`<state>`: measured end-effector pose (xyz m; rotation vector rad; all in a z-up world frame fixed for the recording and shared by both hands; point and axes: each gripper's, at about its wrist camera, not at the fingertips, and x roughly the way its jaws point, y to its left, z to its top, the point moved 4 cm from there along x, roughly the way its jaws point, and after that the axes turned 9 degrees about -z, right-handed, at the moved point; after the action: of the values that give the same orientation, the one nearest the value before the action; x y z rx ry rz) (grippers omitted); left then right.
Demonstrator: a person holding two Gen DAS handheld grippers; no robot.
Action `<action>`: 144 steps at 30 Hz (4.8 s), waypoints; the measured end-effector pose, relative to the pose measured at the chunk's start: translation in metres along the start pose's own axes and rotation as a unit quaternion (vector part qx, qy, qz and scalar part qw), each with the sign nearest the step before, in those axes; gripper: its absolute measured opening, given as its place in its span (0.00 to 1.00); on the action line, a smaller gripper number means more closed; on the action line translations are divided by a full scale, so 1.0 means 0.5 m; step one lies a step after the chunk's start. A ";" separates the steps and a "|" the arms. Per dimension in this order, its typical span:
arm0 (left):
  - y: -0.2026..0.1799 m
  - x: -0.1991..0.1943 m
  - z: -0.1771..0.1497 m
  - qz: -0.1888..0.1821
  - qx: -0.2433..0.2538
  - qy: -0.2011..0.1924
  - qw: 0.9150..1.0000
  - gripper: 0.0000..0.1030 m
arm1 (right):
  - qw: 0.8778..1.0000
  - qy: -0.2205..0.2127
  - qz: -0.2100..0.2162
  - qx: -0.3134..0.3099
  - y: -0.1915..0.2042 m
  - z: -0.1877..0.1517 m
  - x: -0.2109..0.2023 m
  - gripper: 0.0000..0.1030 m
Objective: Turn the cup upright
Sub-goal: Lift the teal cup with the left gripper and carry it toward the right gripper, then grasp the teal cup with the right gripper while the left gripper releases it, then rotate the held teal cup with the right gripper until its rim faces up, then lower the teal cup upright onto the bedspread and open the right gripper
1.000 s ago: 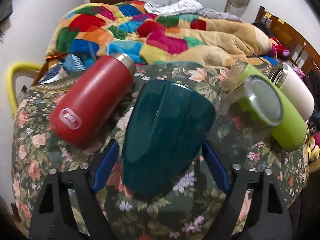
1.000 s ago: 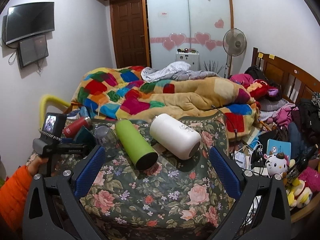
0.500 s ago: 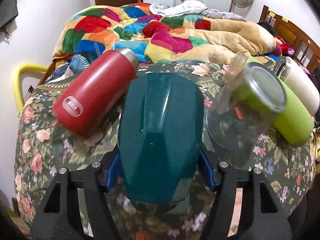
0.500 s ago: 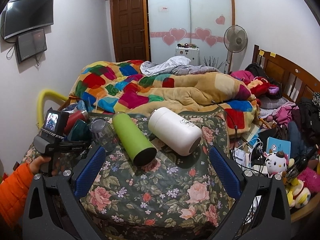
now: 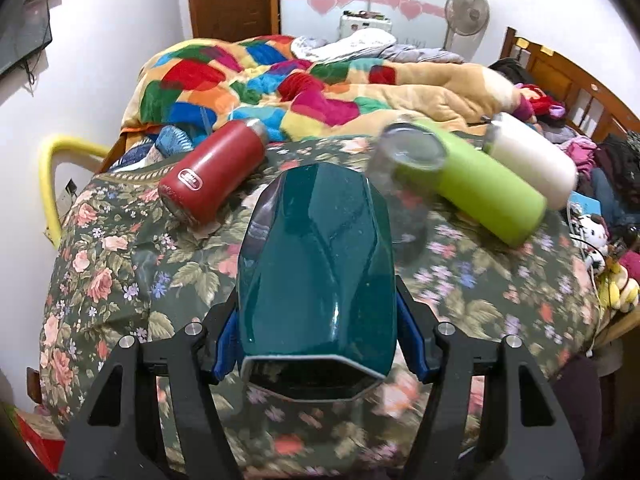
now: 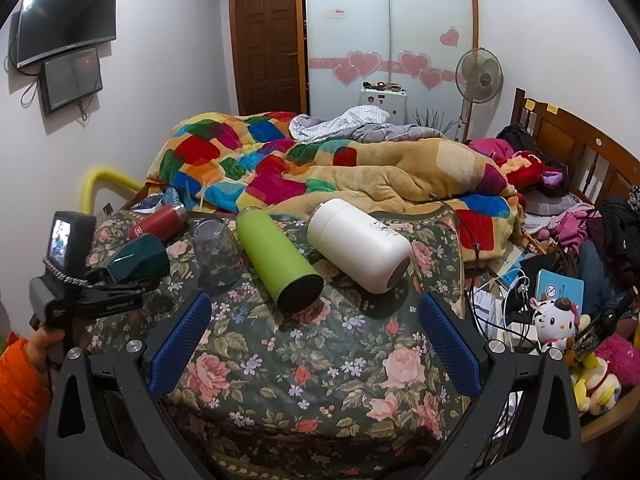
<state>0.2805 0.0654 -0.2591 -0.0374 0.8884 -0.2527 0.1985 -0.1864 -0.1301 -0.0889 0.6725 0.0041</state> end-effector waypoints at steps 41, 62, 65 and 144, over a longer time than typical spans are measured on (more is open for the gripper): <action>-0.313 0.121 -0.071 -0.098 0.088 0.027 0.991 0.63 | 0.998 0.053 -0.013 -0.005 -0.051 -0.067 0.048 1.00; -0.264 0.037 -0.102 -0.102 0.055 0.032 0.993 0.75 | 0.995 0.098 0.020 0.004 -0.026 -0.086 0.075 1.00; -0.223 -0.006 -0.101 -0.080 0.039 0.006 0.996 0.79 | 0.993 0.113 0.037 0.010 -0.008 -0.092 0.089 1.00; -0.142 -0.321 -0.005 -0.026 -0.012 -0.166 0.986 0.84 | 0.993 0.039 0.105 -0.046 0.087 0.027 -0.025 0.72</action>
<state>0.1671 0.0341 -0.1286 -0.1228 0.5600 -0.2754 0.1957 -0.1415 -0.1156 -0.1075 0.7577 0.2354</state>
